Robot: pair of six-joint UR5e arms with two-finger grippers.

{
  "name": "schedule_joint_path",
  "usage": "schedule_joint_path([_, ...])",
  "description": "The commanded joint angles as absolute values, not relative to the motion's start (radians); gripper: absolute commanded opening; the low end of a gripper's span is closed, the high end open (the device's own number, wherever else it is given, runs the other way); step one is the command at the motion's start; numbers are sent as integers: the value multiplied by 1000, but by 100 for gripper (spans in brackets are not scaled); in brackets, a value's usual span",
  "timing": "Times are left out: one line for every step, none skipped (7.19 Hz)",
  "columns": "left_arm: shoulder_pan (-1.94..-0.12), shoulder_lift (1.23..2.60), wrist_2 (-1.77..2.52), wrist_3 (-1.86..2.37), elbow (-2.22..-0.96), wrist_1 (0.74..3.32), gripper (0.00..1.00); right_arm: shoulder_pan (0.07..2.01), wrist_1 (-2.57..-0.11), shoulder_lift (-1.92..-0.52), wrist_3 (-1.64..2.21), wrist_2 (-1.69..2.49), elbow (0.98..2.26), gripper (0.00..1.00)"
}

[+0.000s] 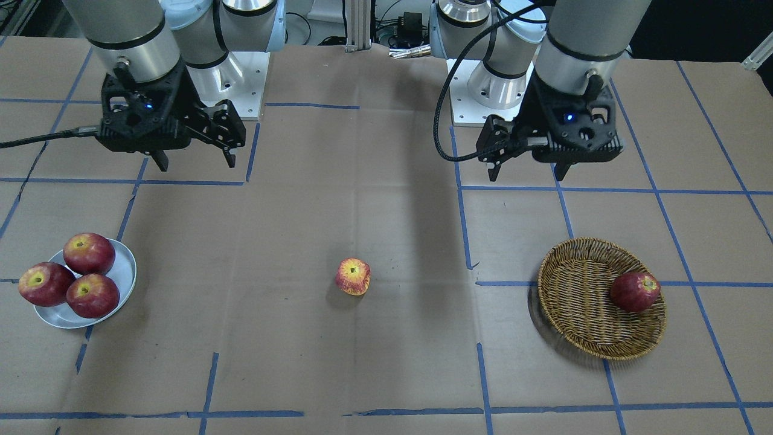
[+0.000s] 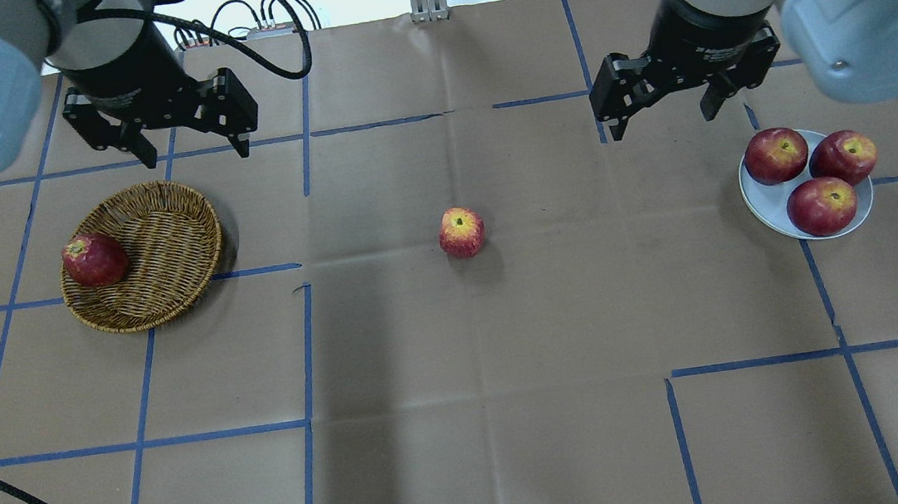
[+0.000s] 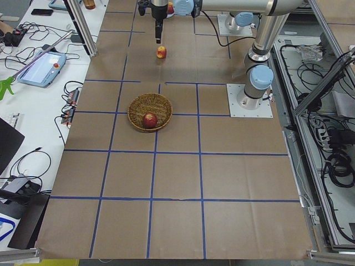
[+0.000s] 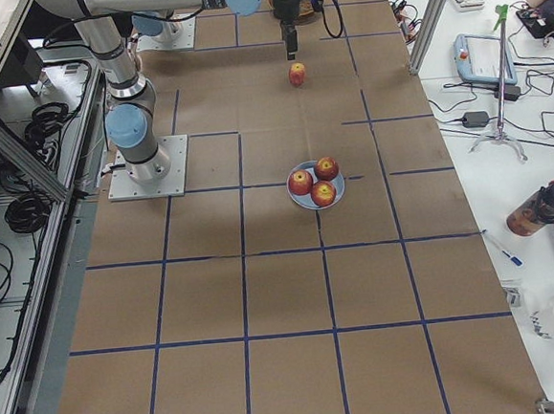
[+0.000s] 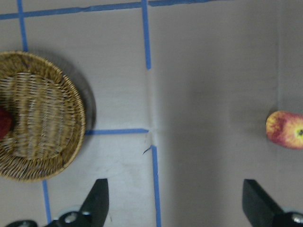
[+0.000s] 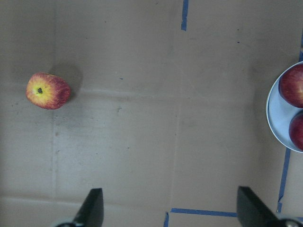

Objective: Transfer apple from basket to plate
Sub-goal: 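Reach the right gripper to the apple on the table and grasp it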

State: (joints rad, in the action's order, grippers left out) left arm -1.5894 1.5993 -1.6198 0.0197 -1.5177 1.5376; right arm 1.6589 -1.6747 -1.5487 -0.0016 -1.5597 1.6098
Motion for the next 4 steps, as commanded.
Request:
schedule_joint_path([-1571, 1581, -1621, 17, -1520, 1557, 99, 1813, -1801, -1441, 171, -1568, 1609, 100])
schedule_joint_path([-1571, 1588, -1620, 17, -1522, 1554, 99, 1865, -1860, -1384, 201, -1566, 1609, 100])
schedule_joint_path([-1571, 1588, -1621, 17, -1522, 1552, 99, 1905, -1937, -1318, 242, -1566, 1612, 100])
schedule_joint_path([-1569, 1589, -1621, 17, -1522, 1552, 99, 1943, -2009, -1251, 299, -1571, 1612, 100])
